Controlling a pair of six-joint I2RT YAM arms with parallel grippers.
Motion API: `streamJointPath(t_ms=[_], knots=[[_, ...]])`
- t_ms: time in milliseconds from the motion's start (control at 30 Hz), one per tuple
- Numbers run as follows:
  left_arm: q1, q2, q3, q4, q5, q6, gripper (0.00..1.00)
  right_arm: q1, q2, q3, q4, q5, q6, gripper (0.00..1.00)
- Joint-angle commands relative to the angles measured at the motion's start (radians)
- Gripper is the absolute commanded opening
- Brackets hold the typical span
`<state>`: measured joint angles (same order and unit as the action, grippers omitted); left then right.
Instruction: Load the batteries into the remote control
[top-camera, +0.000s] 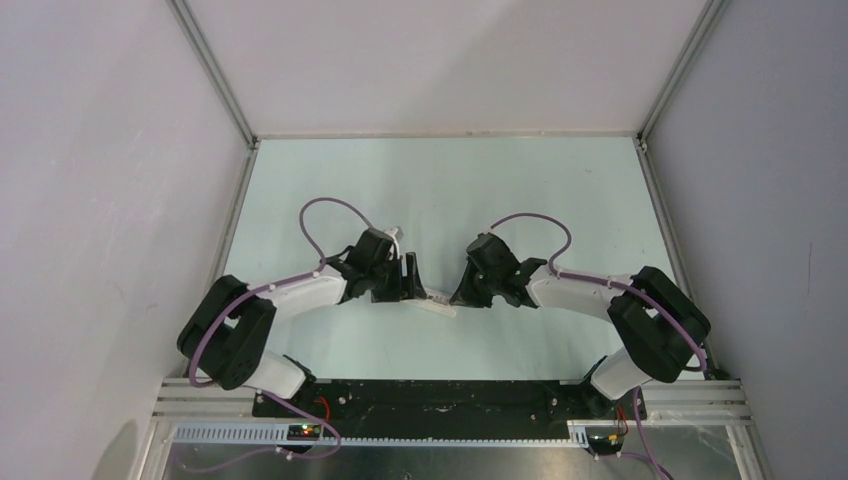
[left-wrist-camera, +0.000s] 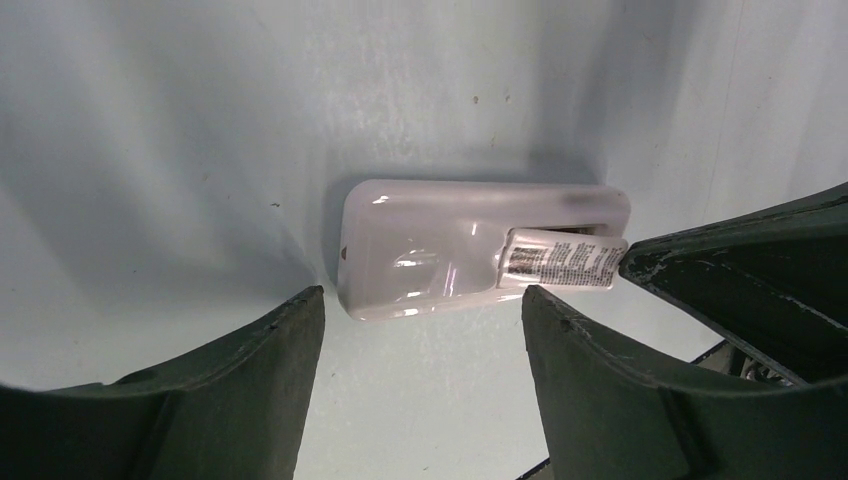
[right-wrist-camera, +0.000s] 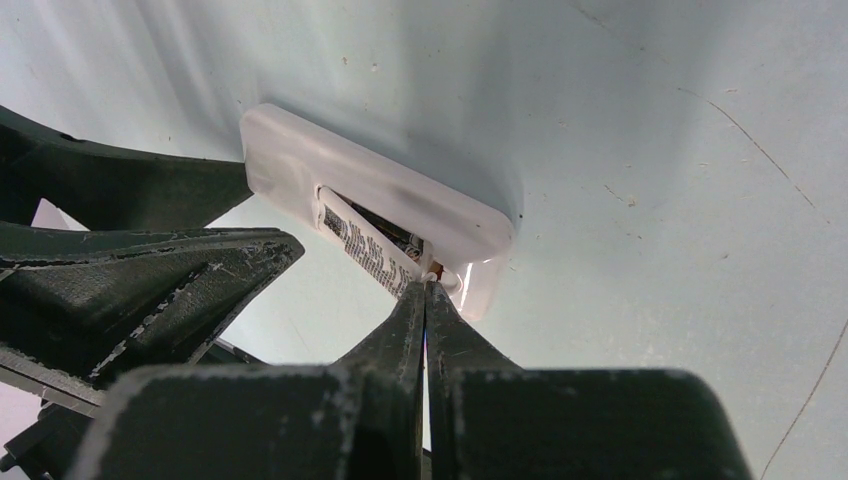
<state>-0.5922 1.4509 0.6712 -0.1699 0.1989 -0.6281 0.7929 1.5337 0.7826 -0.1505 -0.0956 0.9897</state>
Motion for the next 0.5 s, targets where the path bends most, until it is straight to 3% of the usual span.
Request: streamJointPath(t_ms=[0, 467], knots=[[0.004, 0.025, 0.031, 0.038, 0.024, -0.001, 0.77, 0.005, 0.018, 0.01, 0.02, 0.003, -0.019, 0.0], [-0.004, 0.074, 0.024, 0.061, 0.053, -0.015, 0.75, 0.018, 0.044, 0.046, -0.002, 0.008, -0.033, 0.0]])
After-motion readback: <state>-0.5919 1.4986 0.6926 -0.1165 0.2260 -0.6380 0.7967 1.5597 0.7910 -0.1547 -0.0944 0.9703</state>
